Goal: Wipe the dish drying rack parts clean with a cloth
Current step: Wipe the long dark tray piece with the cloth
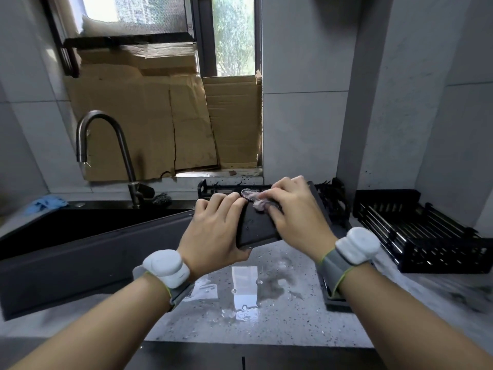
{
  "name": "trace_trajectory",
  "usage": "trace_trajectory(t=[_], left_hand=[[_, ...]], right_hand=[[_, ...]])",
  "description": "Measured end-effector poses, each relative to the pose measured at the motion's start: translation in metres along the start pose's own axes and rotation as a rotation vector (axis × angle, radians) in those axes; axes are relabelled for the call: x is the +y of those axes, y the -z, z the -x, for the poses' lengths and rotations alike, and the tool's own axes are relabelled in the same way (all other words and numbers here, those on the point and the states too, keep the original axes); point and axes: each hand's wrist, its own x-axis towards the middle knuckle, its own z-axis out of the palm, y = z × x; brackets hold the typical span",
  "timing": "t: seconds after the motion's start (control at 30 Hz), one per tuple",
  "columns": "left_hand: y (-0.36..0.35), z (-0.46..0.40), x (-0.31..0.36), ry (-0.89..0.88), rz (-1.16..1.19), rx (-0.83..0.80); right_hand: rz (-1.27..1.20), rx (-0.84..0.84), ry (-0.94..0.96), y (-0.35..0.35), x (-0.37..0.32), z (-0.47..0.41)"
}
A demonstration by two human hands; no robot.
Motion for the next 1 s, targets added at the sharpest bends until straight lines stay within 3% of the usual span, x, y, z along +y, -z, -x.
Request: trace_trajectory(t=[0.1,0.27,0.5,0.67,1.0], left_hand=[[0.003,0.001,-0.006,-0.020,-0.036,0.005],[0.004,-0.003,-0.001,-0.085,-0.060,0.020],[0.008,-0.007,0.001,-0.131,-0.112,0.040],[0.005,-0.002,-0.004,-0.135,-0.208,-0.054],[0.019,0.028,-0.052,-0.122,-0.315,-0.116]], right_hand=[[0.004,0.063,-0.097,0.010,0.012,-0.009],[-0.009,-0.112,0.039,0.002,-0.003,-0.003],[0.036,-0.217,0.012,0.018,-0.005,-0.027],[-0.202,-0.282,-0.182,0.026,0.005,-0.028],[-0.175,-0.274,-0.336,0.054,0.053,-0.045]])
